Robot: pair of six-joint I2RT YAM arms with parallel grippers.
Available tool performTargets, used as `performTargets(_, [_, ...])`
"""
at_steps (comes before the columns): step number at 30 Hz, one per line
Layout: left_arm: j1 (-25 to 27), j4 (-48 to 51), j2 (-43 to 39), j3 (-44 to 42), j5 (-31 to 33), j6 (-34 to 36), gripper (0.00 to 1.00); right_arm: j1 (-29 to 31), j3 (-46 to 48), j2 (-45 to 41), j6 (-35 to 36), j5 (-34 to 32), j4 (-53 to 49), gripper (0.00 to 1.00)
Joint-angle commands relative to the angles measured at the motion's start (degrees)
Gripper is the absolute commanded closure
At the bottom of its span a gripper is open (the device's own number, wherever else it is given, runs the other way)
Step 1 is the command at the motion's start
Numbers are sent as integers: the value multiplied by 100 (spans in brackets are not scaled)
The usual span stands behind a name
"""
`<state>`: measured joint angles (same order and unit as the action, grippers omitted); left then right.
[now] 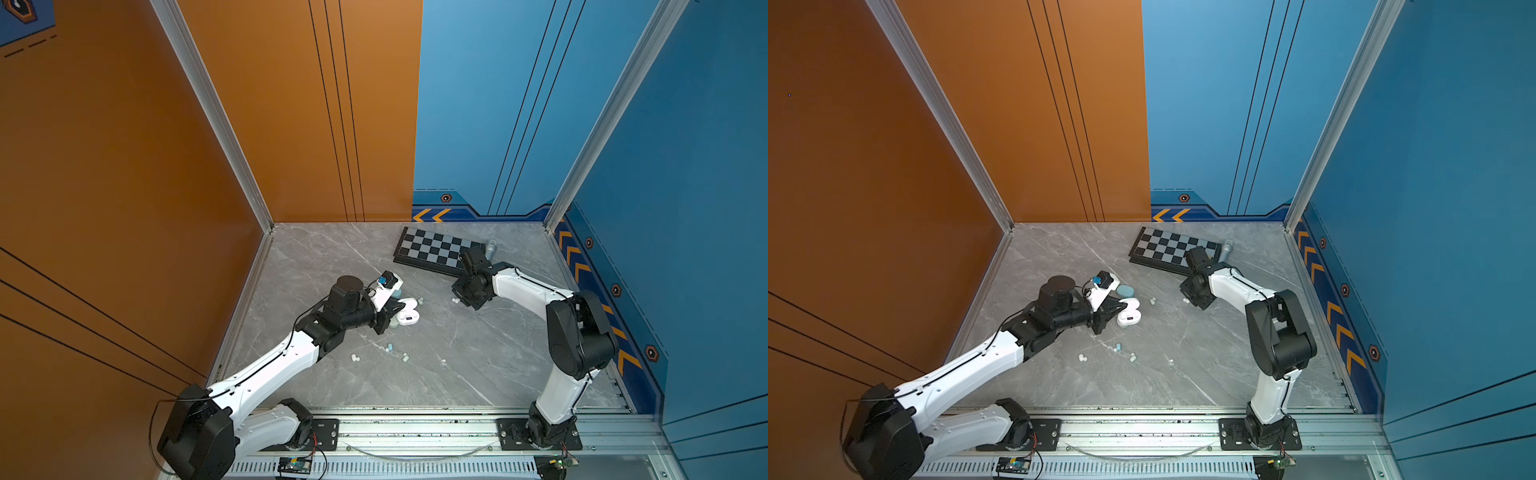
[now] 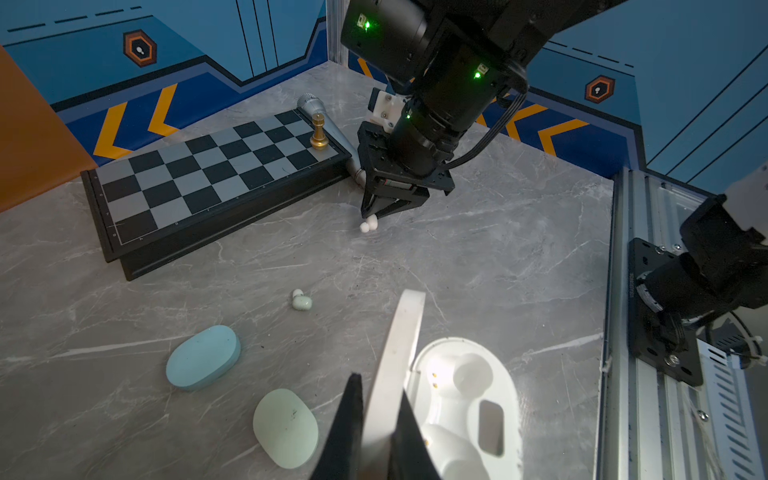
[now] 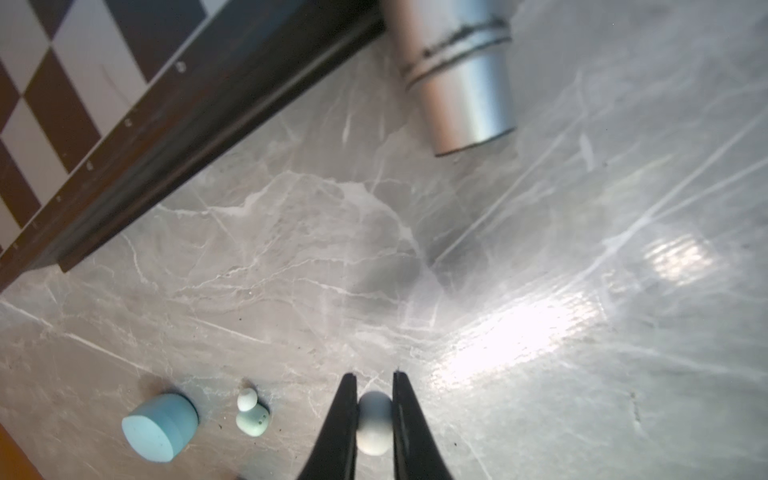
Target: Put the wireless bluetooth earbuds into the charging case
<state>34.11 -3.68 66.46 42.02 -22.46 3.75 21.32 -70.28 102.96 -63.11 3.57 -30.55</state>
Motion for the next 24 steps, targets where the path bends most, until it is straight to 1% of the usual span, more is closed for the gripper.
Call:
performTargets(1, [76, -561, 228, -46, 303, -126, 100, 99, -194, -322, 983, -163, -518, 84])
performTargets(5, [122, -872, 598, -1, 463, 53, 100, 229, -243, -687, 1781, 76, -606, 84])
performTargets(10, [127, -1306, 981, -12, 330, 504, 100, 371, -267, -1190, 2621, 453, -909, 84])
performTargets(14, [129, -1574, 1230, 47, 282, 620, 100, 467, -258, -1606, 3180, 846, -1130, 84])
performTargets(20, [131, -1576, 1455, 255, 120, 689, 100, 631, -437, -1953, 3740, 1351, -1441, 84])
performTargets(24, [140, -1574, 1493, 338, -20, 698, 100, 895, -644, -2033, 3885, 1386, -1569, 84])
